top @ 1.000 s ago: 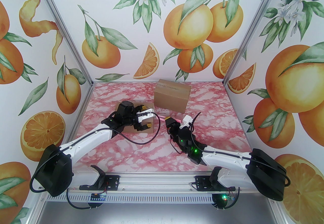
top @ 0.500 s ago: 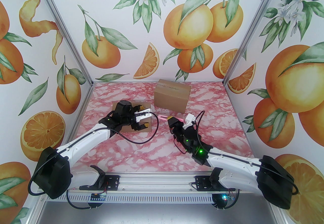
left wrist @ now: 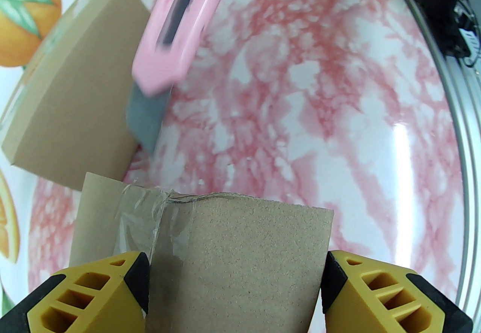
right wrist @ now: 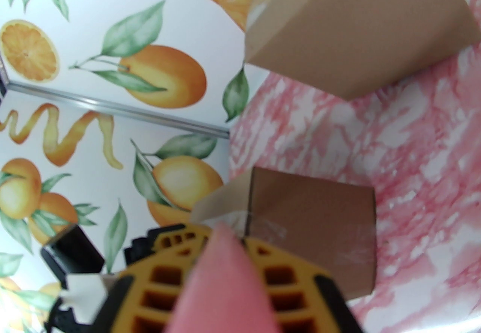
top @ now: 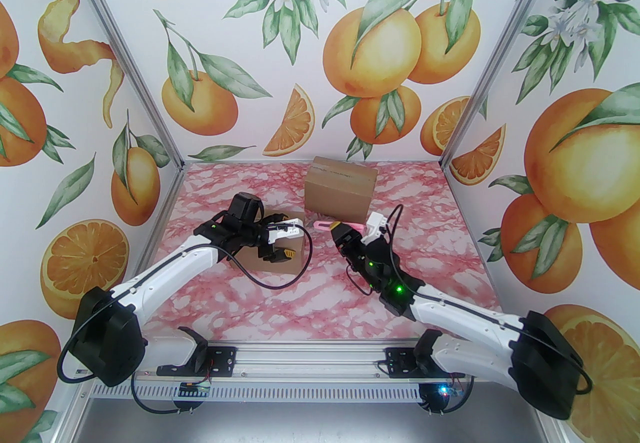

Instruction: Unpack the express box

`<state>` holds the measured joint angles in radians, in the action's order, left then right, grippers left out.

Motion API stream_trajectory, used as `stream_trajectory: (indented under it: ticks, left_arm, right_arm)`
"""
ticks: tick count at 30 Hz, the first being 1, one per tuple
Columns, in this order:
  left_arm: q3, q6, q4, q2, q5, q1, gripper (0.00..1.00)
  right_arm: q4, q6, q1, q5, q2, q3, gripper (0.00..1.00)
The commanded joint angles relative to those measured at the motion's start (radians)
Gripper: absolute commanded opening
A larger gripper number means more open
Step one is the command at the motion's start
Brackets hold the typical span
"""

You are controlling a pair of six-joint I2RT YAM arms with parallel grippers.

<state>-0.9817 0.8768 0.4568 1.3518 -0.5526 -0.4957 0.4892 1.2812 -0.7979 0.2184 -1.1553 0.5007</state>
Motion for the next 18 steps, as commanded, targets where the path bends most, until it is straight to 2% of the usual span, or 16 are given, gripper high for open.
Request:
stream_trajectory:
  ticks: [1, 18]
  left_arm:
    - [-0.032, 0.030, 0.060, -0.003, -0.081, 0.006, 0.76]
    - [0.027, 0.021, -0.013, -0.056, -0.003, -0.025, 0.75]
  right_arm:
    - [0.028, -0.022, -0.006, -0.057, -0.014, 0.029, 0.00]
    - [0.018, 0.023, -0.006, -0.007, 0.060, -0.056, 0.00]
